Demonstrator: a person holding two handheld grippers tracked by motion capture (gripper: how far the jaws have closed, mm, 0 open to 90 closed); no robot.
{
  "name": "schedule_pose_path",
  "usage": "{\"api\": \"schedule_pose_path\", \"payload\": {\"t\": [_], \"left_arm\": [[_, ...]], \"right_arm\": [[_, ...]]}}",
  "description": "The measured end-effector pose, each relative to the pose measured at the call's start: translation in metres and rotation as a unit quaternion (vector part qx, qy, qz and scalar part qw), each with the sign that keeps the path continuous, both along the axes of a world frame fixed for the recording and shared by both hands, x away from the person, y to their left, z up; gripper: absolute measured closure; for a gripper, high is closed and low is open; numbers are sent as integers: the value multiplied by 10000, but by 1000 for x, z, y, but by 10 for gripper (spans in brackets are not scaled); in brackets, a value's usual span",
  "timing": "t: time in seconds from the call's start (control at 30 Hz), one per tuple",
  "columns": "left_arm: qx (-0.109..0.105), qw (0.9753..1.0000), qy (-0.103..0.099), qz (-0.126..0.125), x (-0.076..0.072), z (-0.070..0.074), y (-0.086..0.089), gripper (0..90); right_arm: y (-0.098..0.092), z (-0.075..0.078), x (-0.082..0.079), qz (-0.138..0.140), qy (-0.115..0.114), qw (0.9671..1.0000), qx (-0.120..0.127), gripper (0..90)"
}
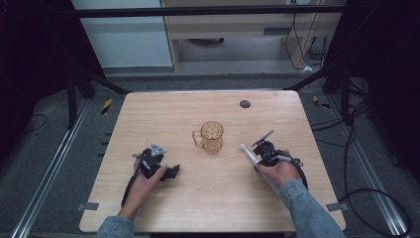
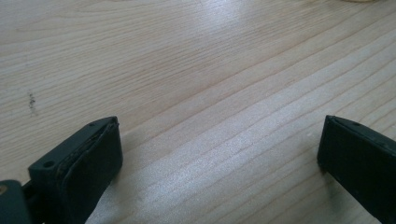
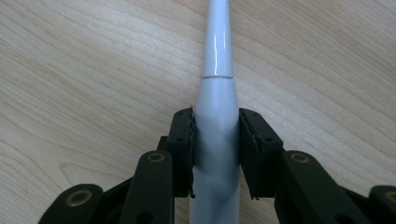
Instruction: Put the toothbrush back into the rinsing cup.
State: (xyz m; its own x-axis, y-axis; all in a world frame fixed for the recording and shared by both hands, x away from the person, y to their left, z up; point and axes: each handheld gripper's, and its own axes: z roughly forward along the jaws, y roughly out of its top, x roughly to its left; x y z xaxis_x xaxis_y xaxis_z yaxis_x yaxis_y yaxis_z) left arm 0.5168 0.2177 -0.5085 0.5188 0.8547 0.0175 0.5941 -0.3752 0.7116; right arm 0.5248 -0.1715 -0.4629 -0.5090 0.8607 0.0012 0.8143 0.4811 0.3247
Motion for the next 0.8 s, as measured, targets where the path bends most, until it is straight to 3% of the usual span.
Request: {"api": "schedule_pose_path", "payload": {"t": [0.37, 0.8], "left_arm": [[-4, 10000, -1, 1, 0, 0, 0, 0], [-8, 10000, -2, 4, 0, 0, 0, 0]], "right_arm": [[-6, 11, 2, -61, -128, 9999, 70, 673], [-14, 40, 9, -151, -691, 9969, 352, 673]]}}
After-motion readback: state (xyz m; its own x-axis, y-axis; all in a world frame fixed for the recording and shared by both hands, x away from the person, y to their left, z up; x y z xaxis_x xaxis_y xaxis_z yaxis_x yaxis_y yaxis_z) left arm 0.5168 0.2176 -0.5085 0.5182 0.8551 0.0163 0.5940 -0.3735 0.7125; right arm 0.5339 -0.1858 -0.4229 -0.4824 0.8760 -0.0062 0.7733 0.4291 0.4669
